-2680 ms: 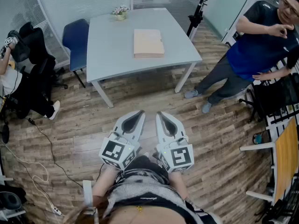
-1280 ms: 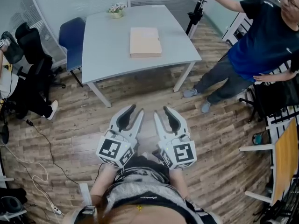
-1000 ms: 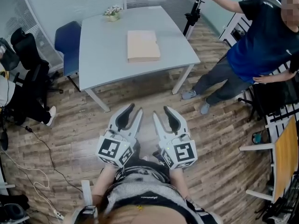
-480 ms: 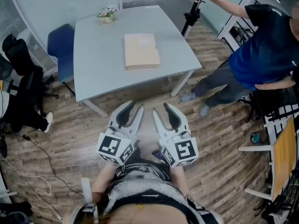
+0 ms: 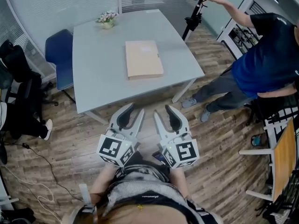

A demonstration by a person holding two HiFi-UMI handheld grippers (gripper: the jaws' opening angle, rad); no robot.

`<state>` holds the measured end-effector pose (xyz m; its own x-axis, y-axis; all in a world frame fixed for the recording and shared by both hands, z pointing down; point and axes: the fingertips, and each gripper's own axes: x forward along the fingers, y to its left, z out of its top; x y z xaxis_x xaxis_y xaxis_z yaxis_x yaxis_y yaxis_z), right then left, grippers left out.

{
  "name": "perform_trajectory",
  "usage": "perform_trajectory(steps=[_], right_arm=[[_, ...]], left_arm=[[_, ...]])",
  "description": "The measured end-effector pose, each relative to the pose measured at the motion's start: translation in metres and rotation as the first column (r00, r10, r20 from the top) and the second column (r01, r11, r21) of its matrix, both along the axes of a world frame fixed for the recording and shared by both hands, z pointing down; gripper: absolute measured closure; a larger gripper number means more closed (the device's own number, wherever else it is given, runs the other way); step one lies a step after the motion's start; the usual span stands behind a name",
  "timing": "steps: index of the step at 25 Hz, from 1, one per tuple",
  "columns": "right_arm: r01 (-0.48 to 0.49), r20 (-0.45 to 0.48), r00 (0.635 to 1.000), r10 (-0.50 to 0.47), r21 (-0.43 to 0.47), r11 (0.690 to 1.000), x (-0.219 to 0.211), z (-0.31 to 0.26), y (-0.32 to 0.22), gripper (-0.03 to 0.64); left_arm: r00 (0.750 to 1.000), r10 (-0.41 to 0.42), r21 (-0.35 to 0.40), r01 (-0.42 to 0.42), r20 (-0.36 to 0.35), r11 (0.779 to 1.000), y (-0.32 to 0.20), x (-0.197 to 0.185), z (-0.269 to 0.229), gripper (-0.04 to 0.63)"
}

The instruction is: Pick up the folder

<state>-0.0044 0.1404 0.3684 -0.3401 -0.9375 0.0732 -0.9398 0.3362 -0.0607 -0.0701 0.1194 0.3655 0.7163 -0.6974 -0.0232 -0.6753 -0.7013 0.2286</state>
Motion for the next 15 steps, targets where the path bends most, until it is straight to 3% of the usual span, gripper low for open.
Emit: perform_trajectory(steps=[15], right_arm=[[-0.001, -0.005, 1.000, 0.001, -0.022, 1.000, -0.025, 0.006, -0.050, 0.448]], left_arm=[[1.000, -0.003, -0.028, 0.003, 0.001, 1.000, -0.049, -0.026, 0.011, 0.500]])
